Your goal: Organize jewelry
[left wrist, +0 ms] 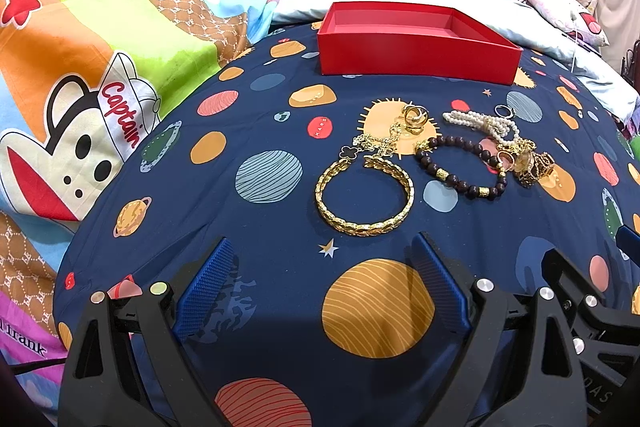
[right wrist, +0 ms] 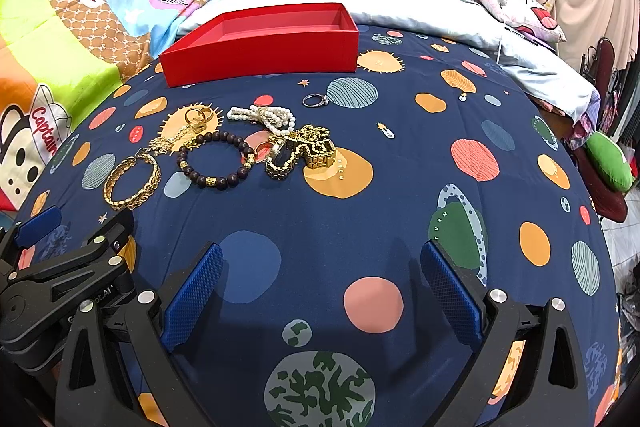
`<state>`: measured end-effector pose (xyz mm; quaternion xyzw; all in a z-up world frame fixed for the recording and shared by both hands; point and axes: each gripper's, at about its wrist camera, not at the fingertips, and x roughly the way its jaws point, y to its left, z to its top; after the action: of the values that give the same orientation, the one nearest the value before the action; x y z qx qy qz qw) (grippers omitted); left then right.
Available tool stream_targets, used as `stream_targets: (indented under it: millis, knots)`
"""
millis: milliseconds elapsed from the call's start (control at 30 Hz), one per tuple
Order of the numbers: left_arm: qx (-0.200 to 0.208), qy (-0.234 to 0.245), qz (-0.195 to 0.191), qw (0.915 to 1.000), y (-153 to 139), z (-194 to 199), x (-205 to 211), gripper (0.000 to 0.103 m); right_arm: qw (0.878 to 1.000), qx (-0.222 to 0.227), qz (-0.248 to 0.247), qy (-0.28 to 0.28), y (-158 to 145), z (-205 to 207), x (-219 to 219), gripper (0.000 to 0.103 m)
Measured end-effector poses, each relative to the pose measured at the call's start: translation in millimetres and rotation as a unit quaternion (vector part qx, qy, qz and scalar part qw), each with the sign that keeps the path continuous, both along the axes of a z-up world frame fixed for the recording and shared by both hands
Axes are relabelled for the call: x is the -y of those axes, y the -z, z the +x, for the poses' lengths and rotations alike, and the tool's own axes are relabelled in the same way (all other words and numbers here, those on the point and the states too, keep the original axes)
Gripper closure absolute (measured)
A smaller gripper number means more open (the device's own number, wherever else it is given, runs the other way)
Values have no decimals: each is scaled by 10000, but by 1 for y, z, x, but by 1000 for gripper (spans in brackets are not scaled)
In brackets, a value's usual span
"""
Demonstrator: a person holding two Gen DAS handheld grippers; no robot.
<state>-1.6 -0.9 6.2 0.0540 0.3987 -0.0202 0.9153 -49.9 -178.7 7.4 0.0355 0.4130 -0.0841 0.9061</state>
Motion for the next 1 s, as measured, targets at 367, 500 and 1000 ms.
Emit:
stream_targets:
  millis: [367, 500, 1000]
  knots:
    - [7, 2, -1, 10000, 0, 0, 0, 15, 10000, 1, -1, 2, 0, 0, 0, 5]
    - [6, 3, -1, 10000, 0, 0, 0, 15, 10000, 1, -2, 2, 0, 0, -1, 5]
    - [41, -17, 20, 10000, -1, 0, -1, 15, 10000, 2, -2, 2, 0, 0, 0, 5]
